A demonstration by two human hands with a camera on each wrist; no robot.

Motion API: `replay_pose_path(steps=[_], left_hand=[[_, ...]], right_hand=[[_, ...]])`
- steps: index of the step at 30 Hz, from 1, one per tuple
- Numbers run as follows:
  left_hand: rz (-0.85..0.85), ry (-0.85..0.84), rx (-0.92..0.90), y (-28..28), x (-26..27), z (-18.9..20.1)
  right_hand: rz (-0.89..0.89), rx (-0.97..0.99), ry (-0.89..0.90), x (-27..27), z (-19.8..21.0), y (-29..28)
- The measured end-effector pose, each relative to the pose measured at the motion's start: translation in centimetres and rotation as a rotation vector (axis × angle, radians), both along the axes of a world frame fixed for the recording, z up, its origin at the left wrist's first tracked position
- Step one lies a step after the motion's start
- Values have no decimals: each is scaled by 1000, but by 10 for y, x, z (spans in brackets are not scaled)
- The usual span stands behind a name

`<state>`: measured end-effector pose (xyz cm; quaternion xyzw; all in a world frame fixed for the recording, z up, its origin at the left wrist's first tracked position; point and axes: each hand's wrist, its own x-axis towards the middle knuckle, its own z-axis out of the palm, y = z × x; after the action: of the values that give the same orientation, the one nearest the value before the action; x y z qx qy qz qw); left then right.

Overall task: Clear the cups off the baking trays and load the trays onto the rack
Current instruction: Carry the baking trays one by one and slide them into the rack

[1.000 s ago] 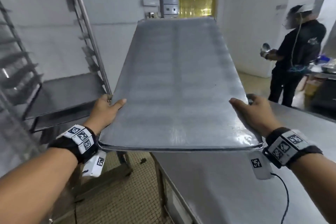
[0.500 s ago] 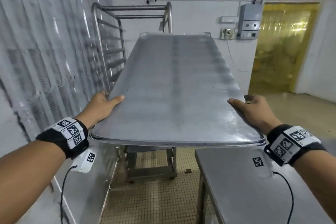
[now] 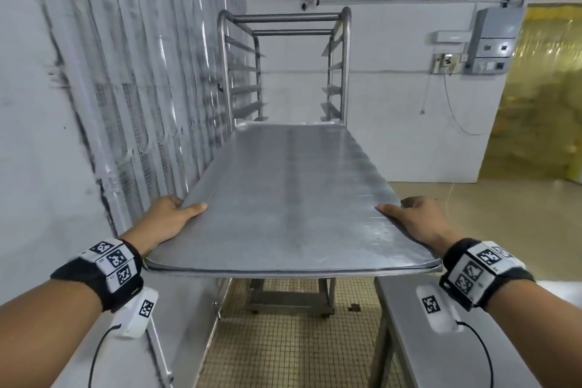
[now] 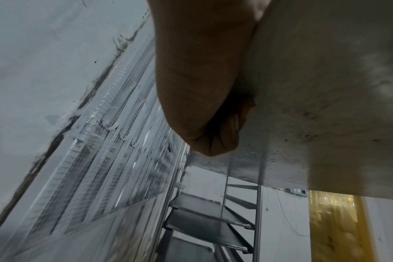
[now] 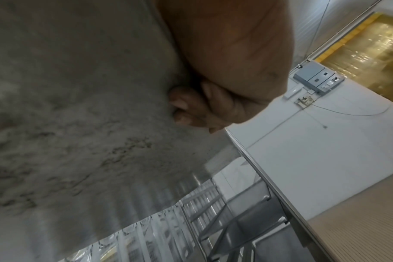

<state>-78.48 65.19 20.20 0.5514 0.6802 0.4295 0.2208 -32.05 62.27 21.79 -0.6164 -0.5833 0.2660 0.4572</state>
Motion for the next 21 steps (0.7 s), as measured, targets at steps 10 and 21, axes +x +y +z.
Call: replay_pose_path(steps=[10, 21], left_hand=[[17, 23, -151, 11, -30, -42], [-18, 6, -144, 35, -30, -41]], right_hand=[[-17, -137, -120, -15, -31, 12], [4, -169, -51, -23, -42, 45]])
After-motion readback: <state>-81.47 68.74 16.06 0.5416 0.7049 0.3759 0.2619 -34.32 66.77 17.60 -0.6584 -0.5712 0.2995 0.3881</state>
